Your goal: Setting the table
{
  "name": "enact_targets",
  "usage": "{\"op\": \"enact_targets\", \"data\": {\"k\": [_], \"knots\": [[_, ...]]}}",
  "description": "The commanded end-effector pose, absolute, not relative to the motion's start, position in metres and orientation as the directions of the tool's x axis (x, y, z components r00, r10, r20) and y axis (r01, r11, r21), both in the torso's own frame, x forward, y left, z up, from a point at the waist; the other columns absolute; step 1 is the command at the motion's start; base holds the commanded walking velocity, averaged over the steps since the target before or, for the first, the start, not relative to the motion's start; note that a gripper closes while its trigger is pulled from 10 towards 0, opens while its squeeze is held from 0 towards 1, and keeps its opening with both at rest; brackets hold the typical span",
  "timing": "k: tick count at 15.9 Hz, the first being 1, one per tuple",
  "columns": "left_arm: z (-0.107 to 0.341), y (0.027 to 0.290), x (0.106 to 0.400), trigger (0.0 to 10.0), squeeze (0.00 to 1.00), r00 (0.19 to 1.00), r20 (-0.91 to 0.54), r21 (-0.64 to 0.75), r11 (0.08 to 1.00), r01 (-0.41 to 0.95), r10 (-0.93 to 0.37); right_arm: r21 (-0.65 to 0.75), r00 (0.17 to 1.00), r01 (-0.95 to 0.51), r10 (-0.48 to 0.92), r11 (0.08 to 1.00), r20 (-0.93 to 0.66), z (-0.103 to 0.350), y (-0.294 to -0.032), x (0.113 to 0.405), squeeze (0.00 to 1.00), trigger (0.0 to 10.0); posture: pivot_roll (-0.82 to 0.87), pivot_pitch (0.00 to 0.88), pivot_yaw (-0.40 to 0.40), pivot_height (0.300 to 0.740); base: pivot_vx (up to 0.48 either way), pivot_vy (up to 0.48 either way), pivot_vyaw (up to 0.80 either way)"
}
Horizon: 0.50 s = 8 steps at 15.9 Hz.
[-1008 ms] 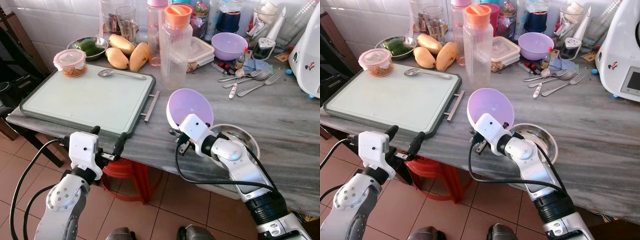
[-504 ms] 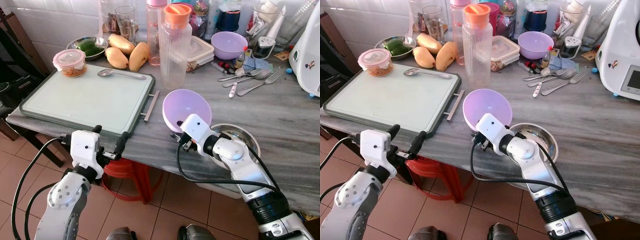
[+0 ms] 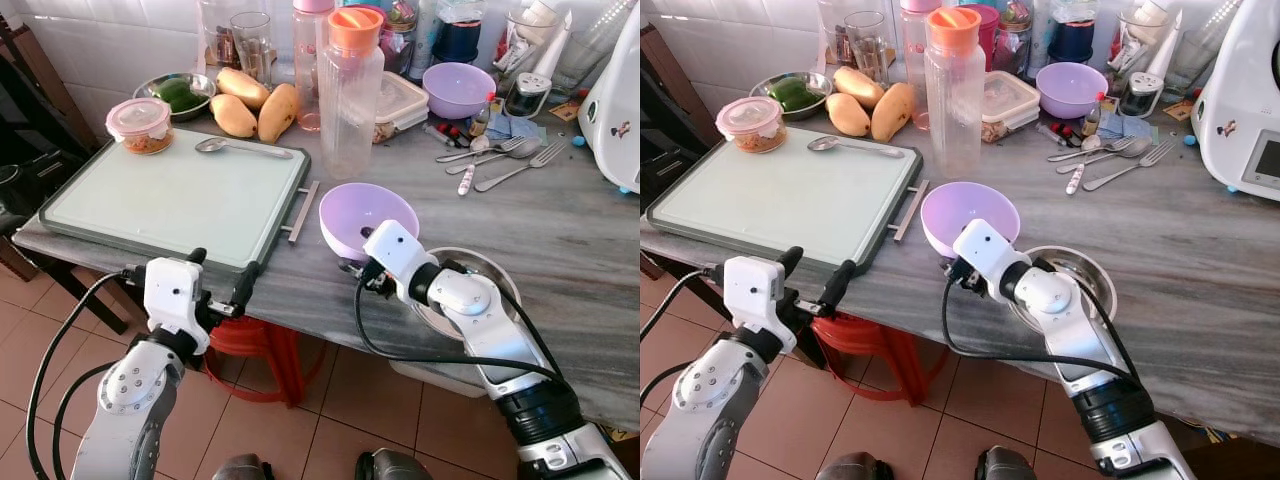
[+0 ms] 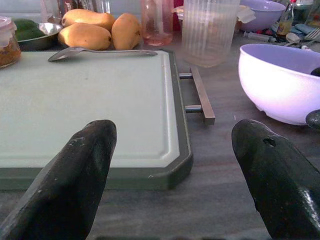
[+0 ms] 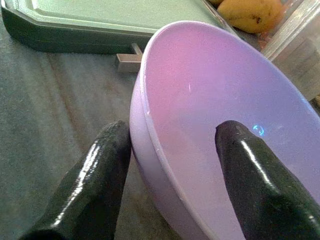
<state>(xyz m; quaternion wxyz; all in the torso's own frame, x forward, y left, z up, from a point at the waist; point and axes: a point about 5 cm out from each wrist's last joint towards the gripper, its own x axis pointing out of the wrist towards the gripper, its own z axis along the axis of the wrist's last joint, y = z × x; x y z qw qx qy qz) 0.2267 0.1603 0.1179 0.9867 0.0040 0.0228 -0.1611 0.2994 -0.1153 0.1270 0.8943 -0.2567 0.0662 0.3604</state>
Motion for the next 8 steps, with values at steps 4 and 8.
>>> {"op": "enact_targets", "data": {"k": [4,8], "knots": [[0.1145,0.158,0.2272,10.0,0.0,0.942,-0.064,-0.004,0.944,0.329,-0.329,-0.442,0.756,-0.646,0.604,0.622,-0.254,0.1425,-0.1155,0.3052,1.0,10.0,0.06,0.035,0.045,0.74,0.0,0.0,0.0],[0.1135,0.1575,0.2275,10.0,0.0,0.942,-0.067,-0.005,0.944,0.33,-0.329,-0.433,0.753,-0.649,0.612,0.626,-0.243,0.1456,-0.113,0.3046,1.0,10.0,0.05,0.036,0.043,0.74,0.0,0.0,0.0]]}}
